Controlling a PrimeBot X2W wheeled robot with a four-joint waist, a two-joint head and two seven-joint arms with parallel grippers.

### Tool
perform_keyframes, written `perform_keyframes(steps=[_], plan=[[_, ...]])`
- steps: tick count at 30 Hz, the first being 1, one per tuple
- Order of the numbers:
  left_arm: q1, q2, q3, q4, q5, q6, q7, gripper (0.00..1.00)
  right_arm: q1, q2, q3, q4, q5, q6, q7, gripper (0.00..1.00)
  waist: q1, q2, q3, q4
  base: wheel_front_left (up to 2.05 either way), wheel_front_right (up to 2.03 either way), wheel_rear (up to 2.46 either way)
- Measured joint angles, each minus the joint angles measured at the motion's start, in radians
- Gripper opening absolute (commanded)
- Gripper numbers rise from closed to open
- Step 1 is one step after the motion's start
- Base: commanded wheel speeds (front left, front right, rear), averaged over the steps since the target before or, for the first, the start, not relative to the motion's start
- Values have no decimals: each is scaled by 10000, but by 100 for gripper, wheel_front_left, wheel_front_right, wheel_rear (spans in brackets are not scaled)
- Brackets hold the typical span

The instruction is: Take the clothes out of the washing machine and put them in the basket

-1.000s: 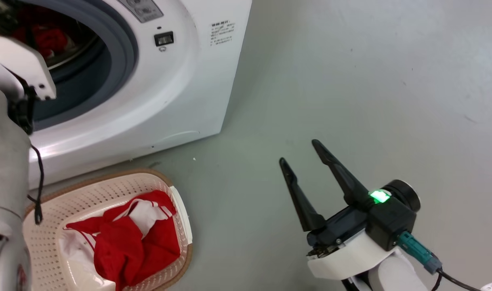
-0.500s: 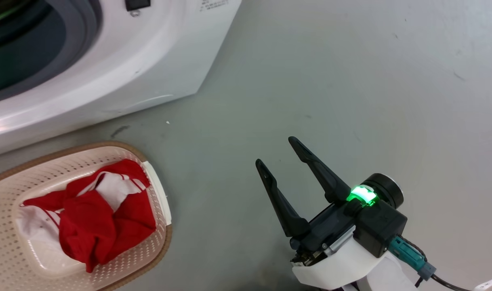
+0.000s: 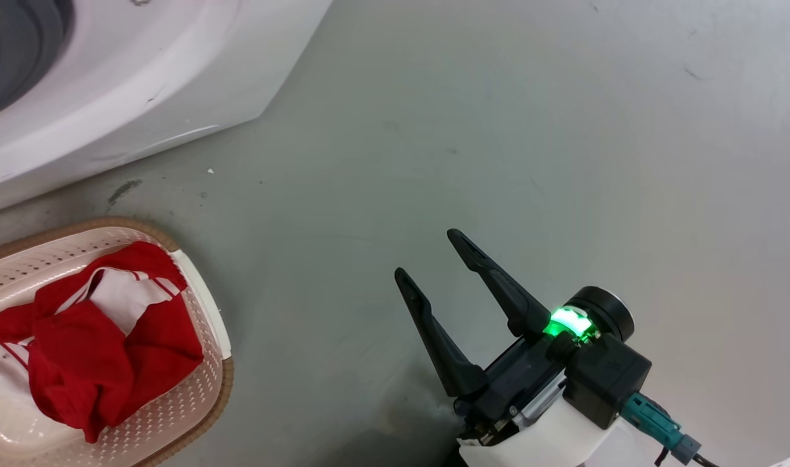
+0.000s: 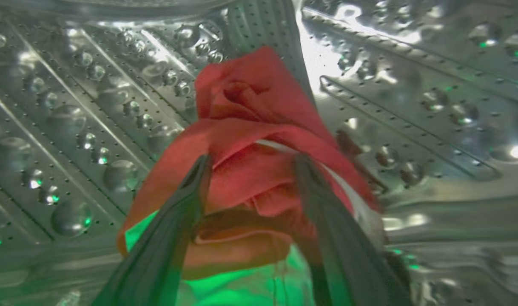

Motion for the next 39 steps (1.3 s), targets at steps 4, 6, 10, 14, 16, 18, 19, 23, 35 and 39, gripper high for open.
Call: perform_keyframes(steps=[4, 6, 10, 14, 16, 18, 19, 23, 35, 39], plan=[[-260, 176, -17, -15, -27, 61, 491, 100, 103, -2, 92, -35, 90, 0, 0, 100, 0, 0, 184, -147, 0, 0, 0], [-363, 194, -36, -19, -79, 61, 752, 100, 163, -2, 140, -52, 173, 0, 0, 100, 0, 0, 246, -192, 0, 0, 0], [-512, 221, -128, -63, -75, 69, 1149, 47, 174, -2, 188, -82, 265, 0, 0, 100, 0, 0, 343, -246, 0, 0, 0], [-518, 232, -215, -138, -75, 165, 1262, 0, 163, -2, 190, -109, 341, 0, 0, 100, 0, 0, 346, -262, 0, 0, 0], [-435, 232, -215, -236, -94, 301, 1106, 0, 148, -2, 180, -121, 368, 0, 0, 100, 0, 0, 317, -266, 0, 0, 0], [-281, 232, -244, -431, -102, 487, 803, 0, 129, -2, 155, -121, 399, 0, 0, 100, 0, 0, 253, -258, 0, 0, 0], [-196, 226, -232, -495, -121, 546, 679, 0, 126, 0, 140, -121, 410, 0, 0, 100, 0, 0, 222, -251, 0, 0, 0], [136, 142, -42, -840, -384, 784, -84, 0, 88, 0, 17, -109, 431, 0, 0, 100, 0, 0, 88, -163, 0, 0, 0], [2116, -192, 401, -1331, -1145, 805, -2708, 0, -130, 2, -234, 90, 314, 0, 0, 100, -1, 0, -843, 276, 0, 0, 0], [2707, -301, 487, -1290, -1333, 723, -3482, 0, -127, 2, -316, 305, 199, 0, 0, 100, -1, 0, -1313, 461, 0, 0, 0]])
